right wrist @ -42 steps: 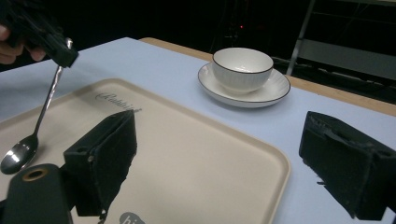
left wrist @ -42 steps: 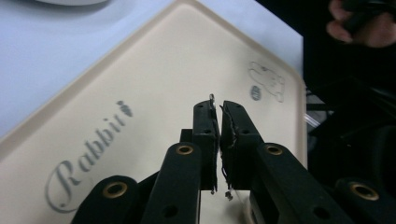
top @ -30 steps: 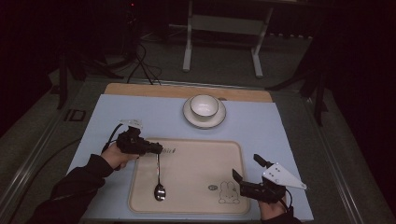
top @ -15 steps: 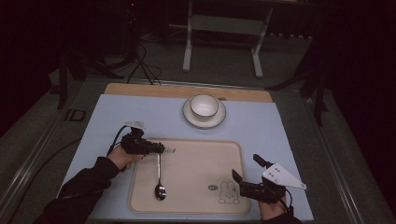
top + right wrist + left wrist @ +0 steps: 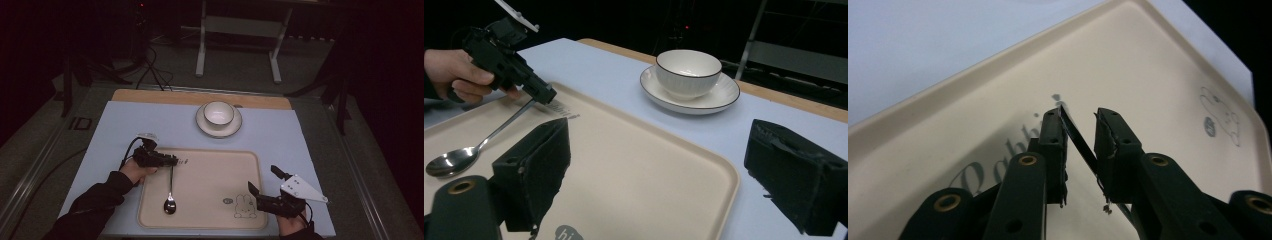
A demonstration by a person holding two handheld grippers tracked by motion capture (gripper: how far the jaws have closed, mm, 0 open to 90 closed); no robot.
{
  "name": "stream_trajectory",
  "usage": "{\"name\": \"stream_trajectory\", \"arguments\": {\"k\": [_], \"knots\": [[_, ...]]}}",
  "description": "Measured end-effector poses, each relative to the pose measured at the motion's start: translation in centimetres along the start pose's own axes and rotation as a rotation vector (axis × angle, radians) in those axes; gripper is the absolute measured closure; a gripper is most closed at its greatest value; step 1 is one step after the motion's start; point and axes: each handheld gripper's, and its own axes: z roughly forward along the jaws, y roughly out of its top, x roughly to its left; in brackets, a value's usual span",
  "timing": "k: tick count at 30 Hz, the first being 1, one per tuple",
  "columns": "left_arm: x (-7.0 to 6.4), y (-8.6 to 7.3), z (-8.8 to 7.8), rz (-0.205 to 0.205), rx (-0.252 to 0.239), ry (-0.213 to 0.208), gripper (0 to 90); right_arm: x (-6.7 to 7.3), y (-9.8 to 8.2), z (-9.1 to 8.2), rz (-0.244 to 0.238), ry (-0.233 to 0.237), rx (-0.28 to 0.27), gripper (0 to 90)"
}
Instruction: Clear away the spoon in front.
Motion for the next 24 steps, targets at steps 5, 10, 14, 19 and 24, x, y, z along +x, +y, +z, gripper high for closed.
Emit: {"name": "stream_trajectory", "arguments": {"k": [5, 10, 14, 19, 24], "knots": [[0.34, -0.18, 0.16, -0.033, -0.002, 0.053, 73.8, -0.03, -0.01, 0.0, 0.002, 0.001, -0.001, 11.2], [0.49, -0.17, 0.25, -0.052, -0.01, 0.086, 73.7, -0.03, -0.01, 0.02, 0.003, 0.002, 0.0, 11.2], [0.48, -0.06, 0.43, -0.051, -0.011, 0.096, 70.3, -0.01, -0.02, 0.05, 0.003, 0.003, 0.003, 11.2], [0.25, -0.01, 0.74, -0.03, 0.001, 0.128, 68.5, 0.0, -0.02, 0.05, 0.0, 0.004, 0.003, 11.2], [0.12, 0.08, 0.81, -0.019, -0.007, 0.159, 63.2, 0.02, -0.01, 0.04, -0.001, 0.005, 0.002, 11.2]]}}
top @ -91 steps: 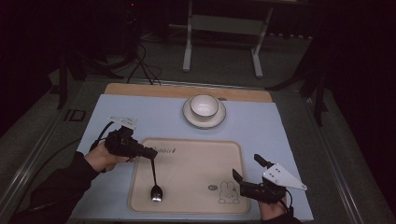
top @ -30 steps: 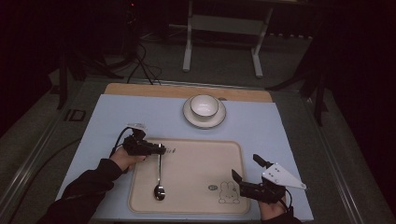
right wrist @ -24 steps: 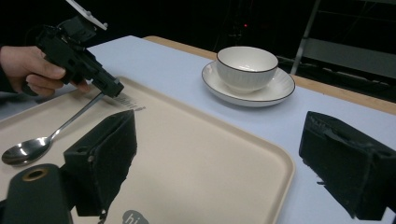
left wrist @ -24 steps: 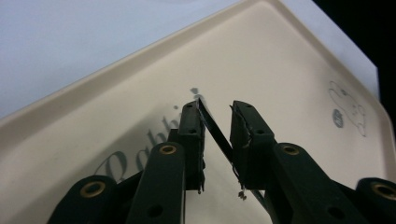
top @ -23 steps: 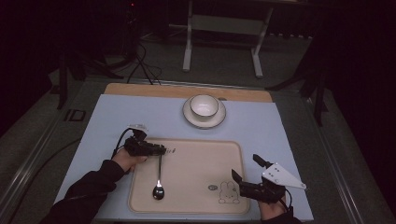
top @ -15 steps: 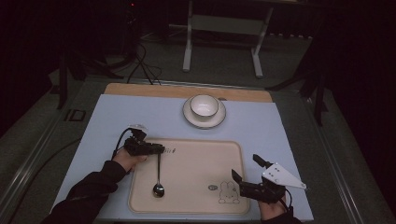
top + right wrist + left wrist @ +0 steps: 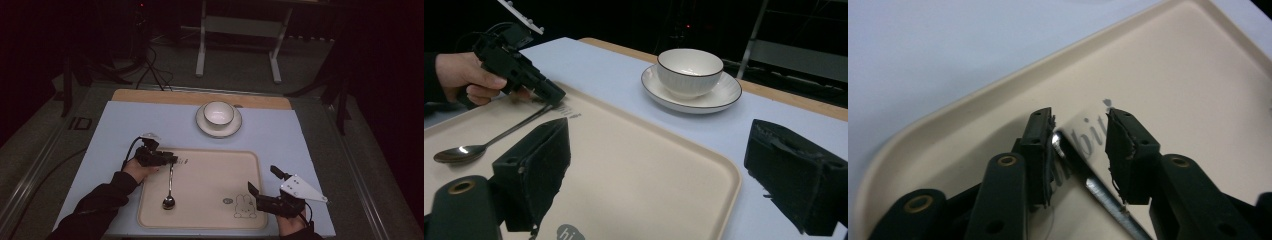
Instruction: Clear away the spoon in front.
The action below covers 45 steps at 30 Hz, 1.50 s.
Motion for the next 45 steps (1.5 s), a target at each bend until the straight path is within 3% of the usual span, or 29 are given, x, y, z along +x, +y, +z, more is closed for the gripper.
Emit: {"name": "stream_trajectory", "arguments": {"k": [7, 16, 17, 21, 27, 30, 35, 37, 45], "knots": [[-0.2, 0.2, -0.1, 0.008, 0.002, 0.02, 58.9, 0.0, 0.0, 0.0, 0.001, -0.001, 0.0, 11.2], [-1.8, 1.0, -2.0, 0.064, -0.022, 0.022, 48.9, 0.0, 0.0, 0.0, 0.0, 0.0, 0.001, 11.2], [-1.8, 1.0, -2.0, 0.064, -0.022, 0.022, 44.5, 0.0, 0.0, 0.0, 0.0, 0.0, 0.001, 11.2], [-2.7, 1.3, -3.1, 0.097, -0.055, -0.054, 28.5, 0.0, 0.0, 0.1, 0.003, 0.001, 0.004, 11.2], [-3.3, 1.6, -3.8, 0.097, -0.059, -0.079, 15.5, 0.0, 0.0, 0.1, 0.003, 0.002, 0.004, 11.2], [-3.6, 1.7, -4.1, 0.104, -0.064, -0.093, 1.9, 0.0, 0.0, 0.1, 0.004, 0.003, 0.004, 11.2], [-4.5, 1.8, -4.9, 0.141, -0.113, -0.084, 0.8, 0.0, -0.1, 0.2, 0.005, 0.004, 0.006, 11.2], [-5.0, 1.8, -5.6, 0.156, -0.154, -0.088, 0.8, 0.0, -0.1, 0.2, 0.005, 0.003, 0.008, 11.2], [-6.3, 1.3, -7.0, 0.191, -0.21, -0.088, 0.8, 0.1, 0.0, 0.2, 0.004, 0.004, 0.008, 11.2]]}}
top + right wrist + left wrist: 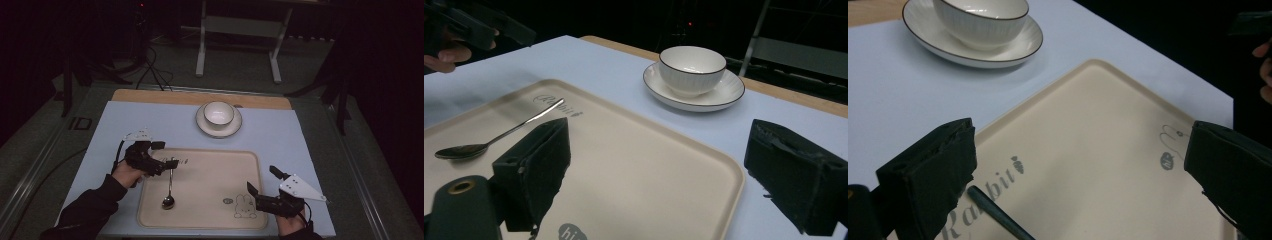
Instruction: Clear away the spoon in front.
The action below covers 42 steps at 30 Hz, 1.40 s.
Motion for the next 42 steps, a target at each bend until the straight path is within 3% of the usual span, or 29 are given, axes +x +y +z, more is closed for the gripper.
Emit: {"name": "stream_trajectory", "arguments": {"k": [3, 11, 23, 36, 42], "knots": [[-0.8, 0.0, -0.5, 0.032, -0.011, 0.001, 0.8, 0.0, 0.0, 0.0, -0.002, 0.001, 0.0, 11.2], [-2.3, -0.7, -1.6, 0.066, -0.025, -0.004, 0.8, 0.1, 0.0, 0.0, -0.003, 0.001, 0.001, 11.2], [-3.7, -2.4, -2.8, 0.112, -0.044, 0.045, 0.8, 0.2, 0.0, 0.0, -0.007, 0.001, 0.004, 11.2], [-3.8, -4.5, -3.5, 0.103, -0.055, 0.069, 0.8, 0.2, 0.0, 0.1, -0.01, 0.005, 0.007, 11.2], [-3.9, -5.1, -3.6, 0.121, -0.054, 0.084, 0.8, 0.2, -0.1, 0.2, -0.012, 0.003, 0.01, 11.2]]}}
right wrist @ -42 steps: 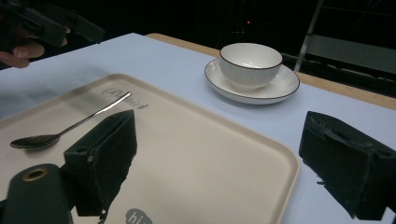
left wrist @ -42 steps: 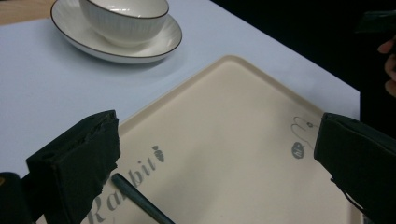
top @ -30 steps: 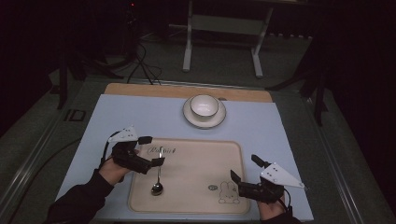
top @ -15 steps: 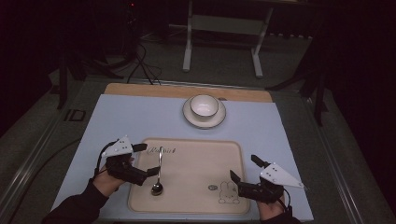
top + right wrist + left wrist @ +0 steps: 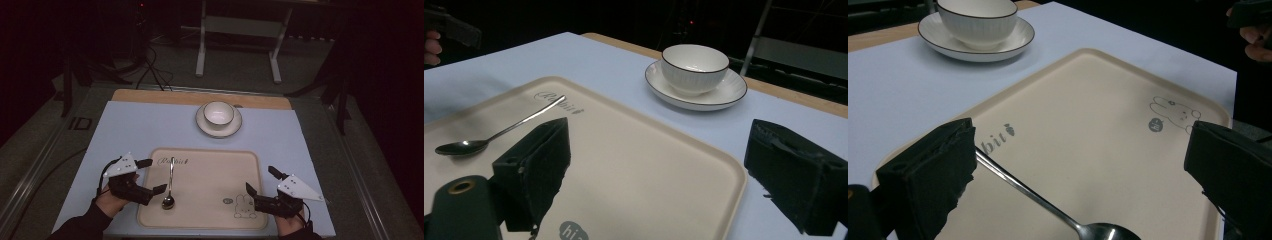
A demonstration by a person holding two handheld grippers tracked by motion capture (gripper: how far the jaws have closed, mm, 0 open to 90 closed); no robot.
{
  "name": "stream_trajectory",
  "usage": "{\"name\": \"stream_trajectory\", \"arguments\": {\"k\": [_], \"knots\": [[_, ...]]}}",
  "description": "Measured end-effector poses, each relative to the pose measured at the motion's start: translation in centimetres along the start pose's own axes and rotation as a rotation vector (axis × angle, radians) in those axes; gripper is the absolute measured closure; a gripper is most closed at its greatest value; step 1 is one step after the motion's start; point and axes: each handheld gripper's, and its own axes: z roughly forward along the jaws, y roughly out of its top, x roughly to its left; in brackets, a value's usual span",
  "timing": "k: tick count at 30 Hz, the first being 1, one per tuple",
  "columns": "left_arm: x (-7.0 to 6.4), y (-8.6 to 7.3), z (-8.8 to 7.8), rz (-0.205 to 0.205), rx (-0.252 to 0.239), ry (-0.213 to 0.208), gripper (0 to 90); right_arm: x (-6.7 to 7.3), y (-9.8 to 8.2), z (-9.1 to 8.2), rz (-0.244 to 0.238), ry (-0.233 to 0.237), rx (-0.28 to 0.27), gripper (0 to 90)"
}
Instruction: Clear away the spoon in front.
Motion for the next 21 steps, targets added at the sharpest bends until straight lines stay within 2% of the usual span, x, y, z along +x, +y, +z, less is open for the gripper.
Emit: {"name": "stream_trajectory", "arguments": {"k": [10, 18, 21], "knots": [[0.0, -1.2, 0.1, 0.03, 0.008, 0.033, 0.8, 0.0, -0.1, 0.1, -0.005, 0.005, 0.008, 11.2], [0.5, -1.6, 0.4, -0.001, -0.004, 0.032, 0.8, -0.2, -0.2, 0.1, 0.007, 0.01, 0.011, 11.2], [0.4, -1.6, 0.5, 0.002, -0.009, 0.036, 0.8, -0.1, -0.2, 0.1, 0.002, 0.012, 0.011, 11.2]]}}
